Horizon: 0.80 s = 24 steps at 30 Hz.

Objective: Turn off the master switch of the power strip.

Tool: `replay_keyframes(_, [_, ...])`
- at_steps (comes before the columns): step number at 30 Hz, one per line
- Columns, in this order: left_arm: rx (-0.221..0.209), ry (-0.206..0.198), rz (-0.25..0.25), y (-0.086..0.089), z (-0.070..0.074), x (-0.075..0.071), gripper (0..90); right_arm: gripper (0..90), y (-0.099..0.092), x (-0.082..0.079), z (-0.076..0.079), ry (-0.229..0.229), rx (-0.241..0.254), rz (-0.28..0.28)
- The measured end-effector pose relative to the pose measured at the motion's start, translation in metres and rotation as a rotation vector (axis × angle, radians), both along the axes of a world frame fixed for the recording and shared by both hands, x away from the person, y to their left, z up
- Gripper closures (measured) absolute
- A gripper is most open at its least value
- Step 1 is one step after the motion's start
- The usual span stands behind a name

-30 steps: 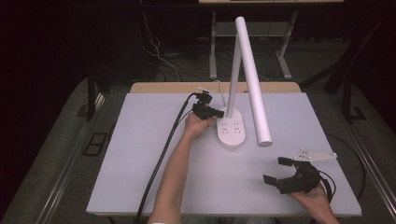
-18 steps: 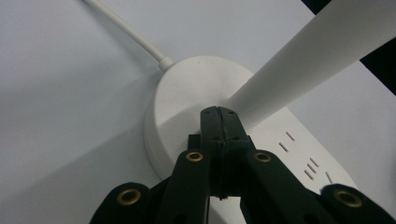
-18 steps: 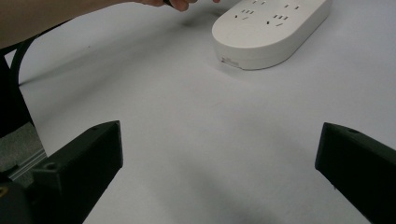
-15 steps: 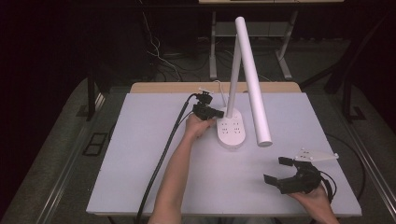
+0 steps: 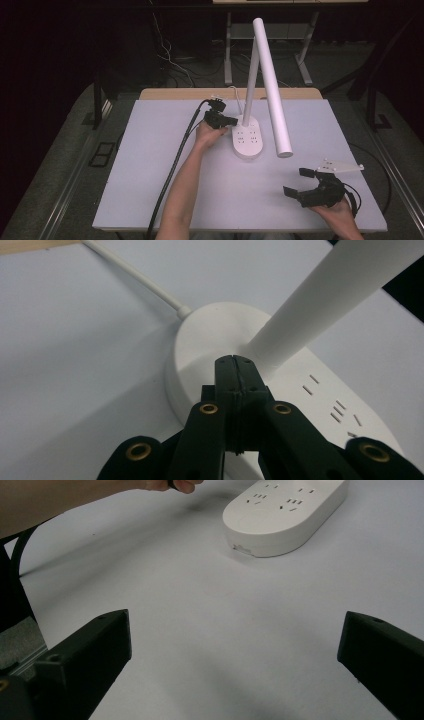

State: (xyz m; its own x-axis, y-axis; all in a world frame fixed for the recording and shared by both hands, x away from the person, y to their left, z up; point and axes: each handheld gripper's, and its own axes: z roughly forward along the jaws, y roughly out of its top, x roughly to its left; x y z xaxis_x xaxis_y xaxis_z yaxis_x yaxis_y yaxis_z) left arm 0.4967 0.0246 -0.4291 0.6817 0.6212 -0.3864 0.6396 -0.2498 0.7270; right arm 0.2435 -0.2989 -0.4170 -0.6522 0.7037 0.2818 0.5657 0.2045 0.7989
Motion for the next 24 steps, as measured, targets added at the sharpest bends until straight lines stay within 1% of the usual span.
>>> replay_keyframes(1, [0.0, 0.0, 0.0, 0.0, 0.0, 0.0, 89.9, 0.1, -0.001, 0.001, 0.0, -0.007, -0.002, 0.0])
replay_keyframes(2, [-0.022, -0.004, 0.012, 0.002, 0.001, -0.001, 89.9, 0.1, -0.001, 0.001, 0.0, -0.007, -0.002, 0.0])
replay_keyframes(3, [-0.016, -0.012, -0.006, 0.007, 0.003, -0.001, 89.9, 0.1, -0.002, 0.001, 0.0, 0.0, -0.004, -0.001])
replay_keyframes(5, [-0.043, -0.019, 0.0, 0.01, 0.006, -0.003, 89.8, 0.1, -0.002, 0.0, 0.0, -0.002, -0.003, -0.003])
replay_keyframes(7, [-0.055, -0.032, -0.012, 0.014, 0.009, -0.004, 89.4, 0.1, -0.003, 0.0, 0.0, -0.006, -0.002, -0.007])
replay_keyframes(8, [-0.051, -0.046, -0.018, 0.016, 0.011, -0.005, 89.4, 0.1, -0.003, 0.0, 0.0, -0.006, -0.002, -0.007])
replay_keyframes(10, [-0.063, -0.057, -0.019, 0.017, 0.014, -0.008, 89.3, 0.1, -0.003, 0.0, 0.0, -0.007, -0.003, -0.007])
replay_keyframes(11, [-0.063, -0.063, -0.018, 0.018, 0.015, -0.01, 88.4, 0.1, -0.003, 0.0, 0.0, -0.004, -0.002, -0.008])
replay_keyframes(12, [-0.052, -0.067, -0.028, 0.019, 0.016, -0.012, 86.6, 0.1, -0.004, 0.0, 0.0, -0.004, -0.003, -0.008])
replay_keyframes(15, [-0.029, -0.081, -0.038, 0.023, 0.019, -0.016, 86.2, 0.1, -0.004, 0.0, 0.0, -0.003, -0.004, -0.008])
replay_keyframes(19, [-0.051, -0.087, -0.023, 0.029, 0.024, -0.022, 85.0, 0.1, -0.004, 0.0, 0.0, -0.003, -0.004, -0.009])
replay_keyframes(22, [-0.064, -0.088, -0.016, 0.032, 0.028, -0.027, 80.9, 0.1, -0.004, 0.001, -0.001, -0.001, -0.006, -0.008])
replay_keyframes(24, [-0.063, -0.077, -0.022, 0.035, 0.032, -0.029, 70.2, 0.1, -0.003, 0.001, -0.001, -0.003, -0.006, -0.007])
